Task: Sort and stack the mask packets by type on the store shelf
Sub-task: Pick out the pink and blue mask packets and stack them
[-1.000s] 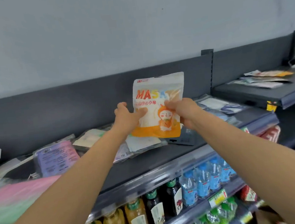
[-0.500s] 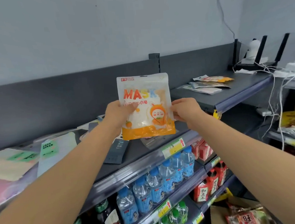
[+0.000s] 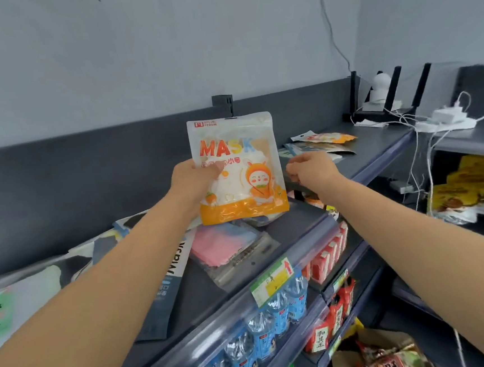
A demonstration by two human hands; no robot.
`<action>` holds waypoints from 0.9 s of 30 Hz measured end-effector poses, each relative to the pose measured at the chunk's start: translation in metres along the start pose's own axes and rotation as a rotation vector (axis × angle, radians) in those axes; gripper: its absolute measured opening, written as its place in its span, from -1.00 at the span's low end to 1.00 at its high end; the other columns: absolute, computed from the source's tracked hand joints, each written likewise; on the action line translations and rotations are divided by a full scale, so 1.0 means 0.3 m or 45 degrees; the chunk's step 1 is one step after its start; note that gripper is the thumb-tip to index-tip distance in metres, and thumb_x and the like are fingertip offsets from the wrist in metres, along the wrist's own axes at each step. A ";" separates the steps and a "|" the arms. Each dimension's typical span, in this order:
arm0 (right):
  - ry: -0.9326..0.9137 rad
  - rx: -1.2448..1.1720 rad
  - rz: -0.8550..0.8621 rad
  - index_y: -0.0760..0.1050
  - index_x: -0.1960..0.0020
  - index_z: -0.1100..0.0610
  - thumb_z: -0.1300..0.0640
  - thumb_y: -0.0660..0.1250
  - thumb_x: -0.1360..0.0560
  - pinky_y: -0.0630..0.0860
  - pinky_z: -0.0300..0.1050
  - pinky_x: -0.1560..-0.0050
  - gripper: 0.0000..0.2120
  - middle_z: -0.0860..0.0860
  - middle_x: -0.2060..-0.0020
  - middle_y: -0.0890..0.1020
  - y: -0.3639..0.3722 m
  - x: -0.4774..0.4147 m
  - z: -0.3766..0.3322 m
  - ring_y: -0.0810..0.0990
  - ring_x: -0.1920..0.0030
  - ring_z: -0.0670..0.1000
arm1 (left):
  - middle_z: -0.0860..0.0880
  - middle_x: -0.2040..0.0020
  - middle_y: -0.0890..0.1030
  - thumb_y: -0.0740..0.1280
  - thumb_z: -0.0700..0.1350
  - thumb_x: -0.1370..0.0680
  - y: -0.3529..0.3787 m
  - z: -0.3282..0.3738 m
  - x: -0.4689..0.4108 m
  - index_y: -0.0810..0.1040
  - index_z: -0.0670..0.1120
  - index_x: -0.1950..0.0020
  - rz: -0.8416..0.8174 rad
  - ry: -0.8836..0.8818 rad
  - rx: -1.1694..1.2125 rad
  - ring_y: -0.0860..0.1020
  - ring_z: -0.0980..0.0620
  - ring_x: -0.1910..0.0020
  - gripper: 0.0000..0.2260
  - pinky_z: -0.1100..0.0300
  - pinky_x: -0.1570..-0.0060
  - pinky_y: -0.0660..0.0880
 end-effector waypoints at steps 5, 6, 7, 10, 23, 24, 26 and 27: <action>-0.142 0.275 0.115 0.49 -0.31 0.25 0.16 0.27 -0.55 0.50 -0.04 -0.03 -0.64 0.18 -0.07 0.63 -0.075 -0.090 -0.019 0.59 -0.01 0.13 | -0.03 0.13 0.64 0.40 -0.17 -0.52 0.086 0.019 -0.103 0.55 -0.07 0.10 -0.038 0.028 0.007 0.62 0.03 0.23 -0.96 0.26 0.47 0.49; -0.143 0.307 0.137 0.47 -0.31 0.29 0.17 0.27 -0.55 0.51 0.01 -0.09 -0.63 0.21 -0.14 0.61 -0.094 -0.109 -0.016 0.58 -0.09 0.19 | -0.04 0.11 0.64 0.40 -0.17 -0.52 0.108 0.019 -0.124 0.55 -0.06 0.11 -0.045 0.028 0.007 0.63 0.01 0.20 -0.95 0.23 0.42 0.51; -0.135 0.329 0.158 0.48 -0.29 0.31 0.19 0.26 -0.55 0.50 0.05 -0.11 -0.65 0.23 -0.16 0.60 -0.115 -0.130 -0.012 0.56 -0.14 0.22 | -0.04 0.09 0.65 0.40 -0.17 -0.51 0.130 0.018 -0.143 0.55 -0.05 0.11 -0.055 0.024 0.010 0.64 -0.02 0.15 -0.95 0.19 0.35 0.53; -0.141 0.390 0.212 0.50 -0.22 0.38 0.22 0.24 -0.54 0.49 0.12 -0.15 -0.68 0.30 -0.14 0.59 -0.174 -0.202 0.000 0.55 -0.16 0.28 | -0.05 0.06 0.66 0.39 -0.18 -0.52 0.201 0.010 -0.200 0.57 -0.07 0.03 -0.090 0.018 0.025 0.65 -0.05 0.08 -0.95 0.12 0.21 0.58; -0.131 0.520 0.203 0.48 -0.21 0.44 0.23 0.30 -0.52 0.48 0.16 -0.21 -0.65 0.33 -0.17 0.57 -0.391 -0.732 0.117 0.53 -0.20 0.29 | -0.05 0.02 0.64 0.36 -0.20 -0.54 0.552 -0.007 -0.504 0.56 -0.09 -0.03 -0.043 0.022 -0.005 0.62 0.03 0.17 -0.92 0.19 0.39 0.53; -0.127 0.524 0.188 0.47 -0.22 0.45 0.22 0.31 -0.51 0.48 0.19 -0.21 -0.63 0.34 -0.17 0.56 -0.399 -0.775 0.128 0.53 -0.19 0.31 | -0.06 0.03 0.64 0.36 -0.20 -0.54 0.582 -0.011 -0.529 0.56 -0.09 0.00 -0.038 0.019 -0.003 0.62 0.03 0.19 -0.94 0.23 0.45 0.52; -0.116 0.554 0.145 0.45 -0.24 0.45 0.21 0.32 -0.51 0.46 0.23 -0.21 -0.60 0.35 -0.19 0.54 -0.409 -0.860 0.152 0.51 -0.21 0.31 | -0.07 0.04 0.64 0.37 -0.20 -0.54 0.636 -0.023 -0.577 0.57 -0.08 0.06 -0.007 -0.002 -0.009 0.62 0.03 0.22 -0.97 0.32 0.56 0.47; -0.114 0.580 0.118 0.44 -0.25 0.45 0.20 0.32 -0.51 0.46 0.23 -0.22 -0.59 0.34 -0.20 0.54 -0.411 -0.903 0.165 0.50 -0.23 0.30 | -0.07 0.04 0.65 0.38 -0.19 -0.53 0.662 -0.030 -0.600 0.57 -0.08 0.05 0.010 -0.015 -0.008 0.62 0.03 0.23 -0.97 0.33 0.58 0.46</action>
Point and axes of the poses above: each hand's wrist, its own x-axis away from the middle knuckle, its own y-axis out of the palm, z = x × y, the point moved 5 cm from there along -x, towards the middle knuckle
